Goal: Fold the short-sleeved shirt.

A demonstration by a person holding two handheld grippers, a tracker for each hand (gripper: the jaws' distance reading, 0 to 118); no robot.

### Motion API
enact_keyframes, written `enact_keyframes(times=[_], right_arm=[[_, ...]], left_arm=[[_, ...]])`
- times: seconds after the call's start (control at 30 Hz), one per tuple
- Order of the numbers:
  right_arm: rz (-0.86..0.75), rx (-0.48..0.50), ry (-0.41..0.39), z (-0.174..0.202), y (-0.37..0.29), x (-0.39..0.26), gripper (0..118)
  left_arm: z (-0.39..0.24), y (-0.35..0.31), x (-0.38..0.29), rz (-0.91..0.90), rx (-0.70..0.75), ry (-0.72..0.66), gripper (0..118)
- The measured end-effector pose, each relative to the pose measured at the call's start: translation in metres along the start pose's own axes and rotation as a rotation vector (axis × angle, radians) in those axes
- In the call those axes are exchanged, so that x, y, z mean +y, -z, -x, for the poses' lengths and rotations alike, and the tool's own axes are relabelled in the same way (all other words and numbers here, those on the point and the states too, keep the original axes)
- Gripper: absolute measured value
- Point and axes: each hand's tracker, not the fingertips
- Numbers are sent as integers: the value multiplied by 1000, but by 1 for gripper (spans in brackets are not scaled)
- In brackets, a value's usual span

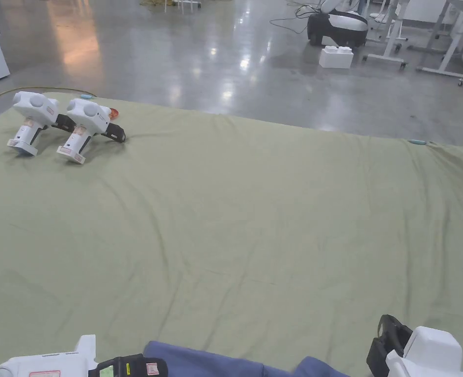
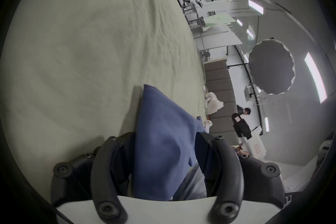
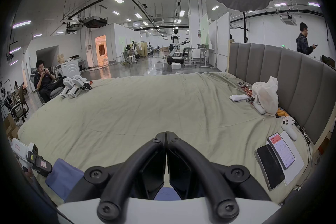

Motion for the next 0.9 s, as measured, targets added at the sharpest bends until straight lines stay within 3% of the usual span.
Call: enact_keyframes(times=[0.07,0.1,0.17,0.2,0.5,0.9], right_arm=[[5,-2,-4,0,0,0,0],[6,-3,-4,0,0,0,0],[8,-4,-3,0,0,-1,0],[10,-6,-3,-1,0,-1,0],[20,-10,1,-5,0,-4,0],[24,11,9,-2,6,-4,0]], left_arm=[[0,9,1,-1,10,16,51],[-3,12,1,8,16,24,38],[-8,20,1,35,95,80,32],[-13,24,-4,41,141,122,17],[-62,-5,-9,-30,160,225,10],[-173,-77,2,-133,595,421,10]])
